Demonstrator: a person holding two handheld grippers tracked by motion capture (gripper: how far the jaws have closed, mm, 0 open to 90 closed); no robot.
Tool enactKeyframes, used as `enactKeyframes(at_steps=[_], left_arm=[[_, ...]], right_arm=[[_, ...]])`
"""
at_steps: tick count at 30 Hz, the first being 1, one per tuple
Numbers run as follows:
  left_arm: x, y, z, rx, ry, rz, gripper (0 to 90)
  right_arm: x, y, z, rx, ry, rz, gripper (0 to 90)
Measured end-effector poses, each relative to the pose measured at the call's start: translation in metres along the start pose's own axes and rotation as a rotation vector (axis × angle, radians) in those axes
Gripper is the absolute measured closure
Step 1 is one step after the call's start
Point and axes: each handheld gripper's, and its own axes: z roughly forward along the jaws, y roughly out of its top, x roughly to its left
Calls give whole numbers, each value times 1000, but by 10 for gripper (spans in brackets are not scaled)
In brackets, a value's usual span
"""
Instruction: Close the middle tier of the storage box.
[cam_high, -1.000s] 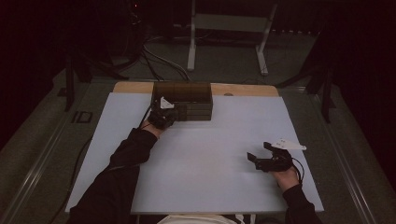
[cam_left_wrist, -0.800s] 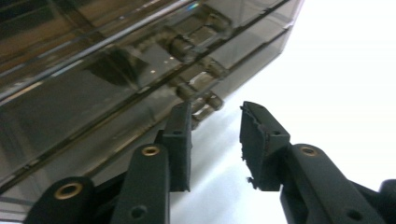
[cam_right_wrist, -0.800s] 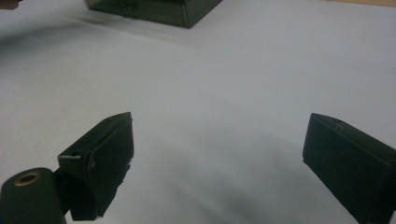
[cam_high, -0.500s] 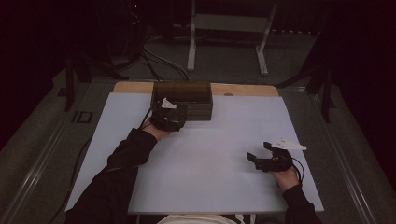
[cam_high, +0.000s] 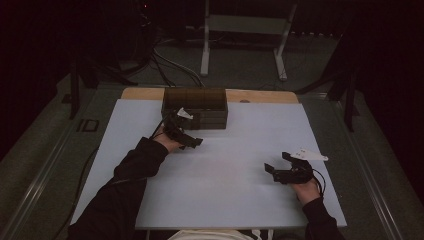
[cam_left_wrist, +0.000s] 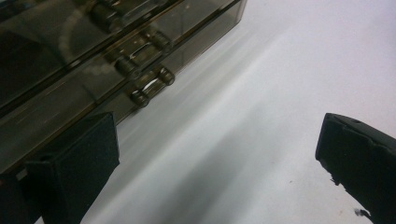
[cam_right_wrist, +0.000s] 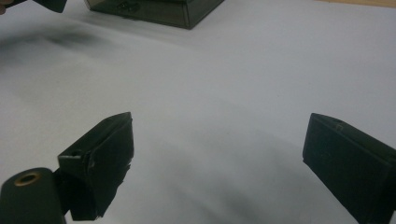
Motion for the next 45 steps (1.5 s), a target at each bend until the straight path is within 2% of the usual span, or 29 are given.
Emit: enactKeyframes(at_steps=[4,6,7,9,12,17,20,21,29,35,37,39,45], left_arm=[[-3,1,1,-10,-42,33,10],[-4,1,0,-11,-43,45,10],[-5,2,0,-12,-59,58,10],[-5,2,-1,-20,-100,49,10],[-7,3,-4,-29,-104,73,10],[-9,6,-9,-57,-121,91,10],[-11,6,-12,-47,-140,117,10],[-11,6,-13,-49,-143,114,10],[-8,-2,-27,-57,-130,112,10],[-8,-9,-39,-54,-117,126,10],[-7,-12,-44,-62,-133,117,10],[-6,-15,-48,-65,-117,125,10],[-3,-26,-61,-56,-104,123,10]], right_arm=[[0,0,0,0,2,0,84],[0,0,0,0,1,0,84],[0,0,0,-1,3,1,84],[0,0,0,0,2,0,84],[1,0,0,1,4,-1,84],[0,0,0,-2,4,2,84],[1,0,0,-2,5,0,84],[1,0,0,-3,6,-1,84],[2,0,0,-1,6,-6,84],[2,0,0,0,5,-6,84],[2,0,0,-2,5,-6,84],[2,1,-1,-5,5,-5,84],[2,1,-1,-4,5,-5,84]])
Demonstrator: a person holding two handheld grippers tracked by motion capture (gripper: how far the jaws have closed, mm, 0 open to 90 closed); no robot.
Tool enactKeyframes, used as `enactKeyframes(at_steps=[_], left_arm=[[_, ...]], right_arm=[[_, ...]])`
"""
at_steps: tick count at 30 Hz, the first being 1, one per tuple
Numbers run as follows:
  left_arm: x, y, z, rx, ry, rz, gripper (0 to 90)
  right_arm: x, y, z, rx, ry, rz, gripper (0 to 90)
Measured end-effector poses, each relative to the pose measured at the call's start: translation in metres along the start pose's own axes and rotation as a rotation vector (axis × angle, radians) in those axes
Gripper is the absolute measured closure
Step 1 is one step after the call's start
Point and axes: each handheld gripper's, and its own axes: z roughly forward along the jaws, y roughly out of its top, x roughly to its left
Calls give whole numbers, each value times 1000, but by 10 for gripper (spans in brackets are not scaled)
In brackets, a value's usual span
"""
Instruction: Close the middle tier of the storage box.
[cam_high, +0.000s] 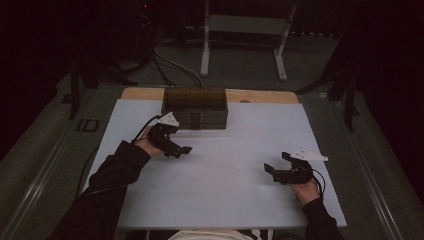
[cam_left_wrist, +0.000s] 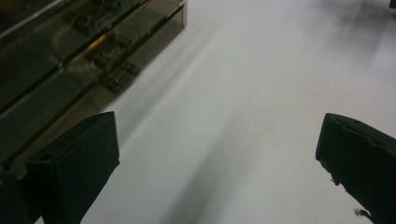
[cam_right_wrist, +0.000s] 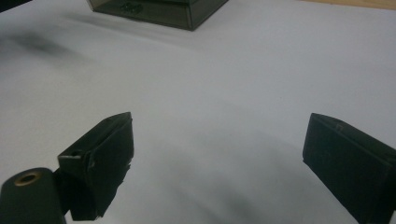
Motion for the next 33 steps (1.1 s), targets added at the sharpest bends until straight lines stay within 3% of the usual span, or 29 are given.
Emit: enactKeyframes(at_steps=[17,24,33], left_arm=[[3,-42,-35,-3,64,-31,10],[4,-62,-46,-15,85,-69,10],[1,-90,-56,-32,148,-113,10]], right_arm=[[1,0,1,3,0,-3,84],[2,0,1,1,4,-3,84],[3,0,2,5,8,-5,84]])
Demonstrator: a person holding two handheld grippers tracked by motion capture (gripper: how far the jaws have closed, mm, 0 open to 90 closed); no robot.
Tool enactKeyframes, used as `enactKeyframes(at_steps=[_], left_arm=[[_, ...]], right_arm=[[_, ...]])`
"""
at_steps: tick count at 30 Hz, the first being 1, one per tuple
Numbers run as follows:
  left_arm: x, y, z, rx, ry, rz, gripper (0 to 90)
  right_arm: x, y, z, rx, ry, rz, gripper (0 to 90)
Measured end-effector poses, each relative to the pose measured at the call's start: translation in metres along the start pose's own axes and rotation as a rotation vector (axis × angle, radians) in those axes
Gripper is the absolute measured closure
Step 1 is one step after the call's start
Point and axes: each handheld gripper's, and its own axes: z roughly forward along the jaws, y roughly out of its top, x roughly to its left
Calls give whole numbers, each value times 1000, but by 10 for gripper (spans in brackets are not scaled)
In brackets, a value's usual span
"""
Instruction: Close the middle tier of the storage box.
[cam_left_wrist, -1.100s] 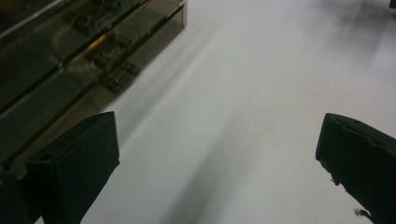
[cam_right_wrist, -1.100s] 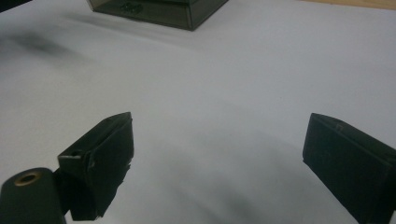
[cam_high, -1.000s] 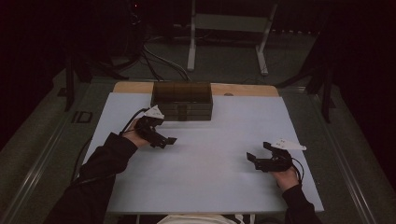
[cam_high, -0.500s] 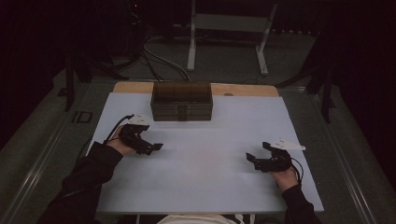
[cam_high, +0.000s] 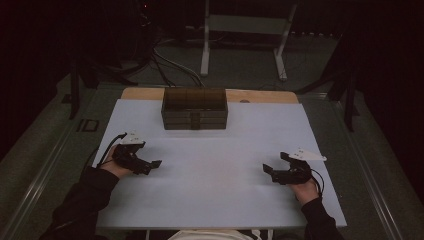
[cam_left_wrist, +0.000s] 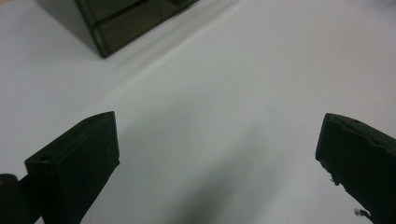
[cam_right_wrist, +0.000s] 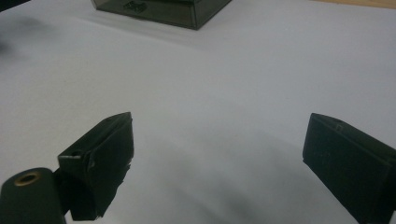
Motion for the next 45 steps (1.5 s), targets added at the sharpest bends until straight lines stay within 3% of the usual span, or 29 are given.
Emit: enactKeyframes(at_steps=[6,15,18,26,28,33,36,45], left_arm=[[-4,-16,-3,-1,54,-24,10],[-11,-42,-3,-7,73,-77,11],[-15,-53,-4,22,103,-85,11],[-21,-71,-10,44,155,-103,11],[-23,-74,-10,59,189,-101,11],[-22,-78,-11,58,177,-120,11],[-20,-78,-11,30,182,-127,11],[-22,-77,-12,10,187,-109,11]], right_arm=[[0,0,0,1,0,1,84],[0,0,1,2,1,1,84],[0,0,0,1,2,2,84],[0,0,0,2,0,0,84],[0,0,0,2,-1,0,84],[0,-1,1,6,0,-2,84],[0,-1,2,9,0,-6,84],[0,-1,3,16,-1,-13,84]])
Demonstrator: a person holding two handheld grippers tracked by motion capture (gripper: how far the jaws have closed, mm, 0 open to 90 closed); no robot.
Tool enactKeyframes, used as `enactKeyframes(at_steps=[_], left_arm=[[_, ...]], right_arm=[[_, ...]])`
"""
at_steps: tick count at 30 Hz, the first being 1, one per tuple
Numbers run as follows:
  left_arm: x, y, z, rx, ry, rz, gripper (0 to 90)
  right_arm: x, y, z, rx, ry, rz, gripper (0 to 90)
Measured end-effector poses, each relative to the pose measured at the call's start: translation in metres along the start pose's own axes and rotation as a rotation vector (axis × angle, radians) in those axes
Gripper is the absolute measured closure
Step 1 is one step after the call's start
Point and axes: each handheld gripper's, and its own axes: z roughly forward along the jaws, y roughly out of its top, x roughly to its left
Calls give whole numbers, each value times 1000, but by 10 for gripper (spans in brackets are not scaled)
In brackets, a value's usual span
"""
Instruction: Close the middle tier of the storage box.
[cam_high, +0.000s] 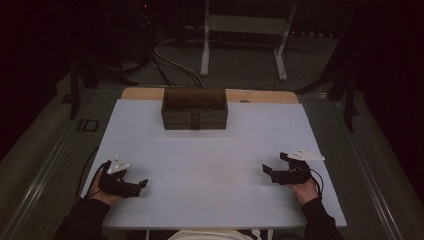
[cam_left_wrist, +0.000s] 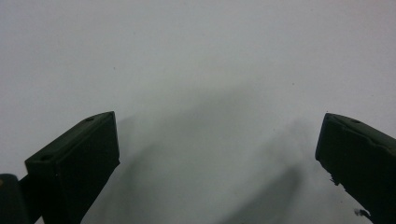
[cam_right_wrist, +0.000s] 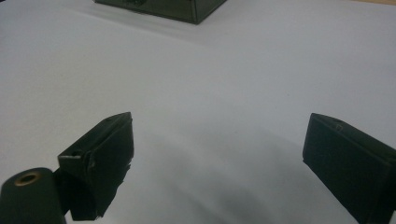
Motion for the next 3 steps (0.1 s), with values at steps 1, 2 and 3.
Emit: enactKeyframes(at_steps=[1,2,3], left_arm=[[-1,0,0,-1,-5,4,11],[-1,0,0,-2,-7,2,11],[-1,0,0,-2,-7,2,11]], right_arm=[[0,0,1,5,2,-6,84],[0,0,1,6,2,-12,84],[0,0,1,6,2,-12,84]])
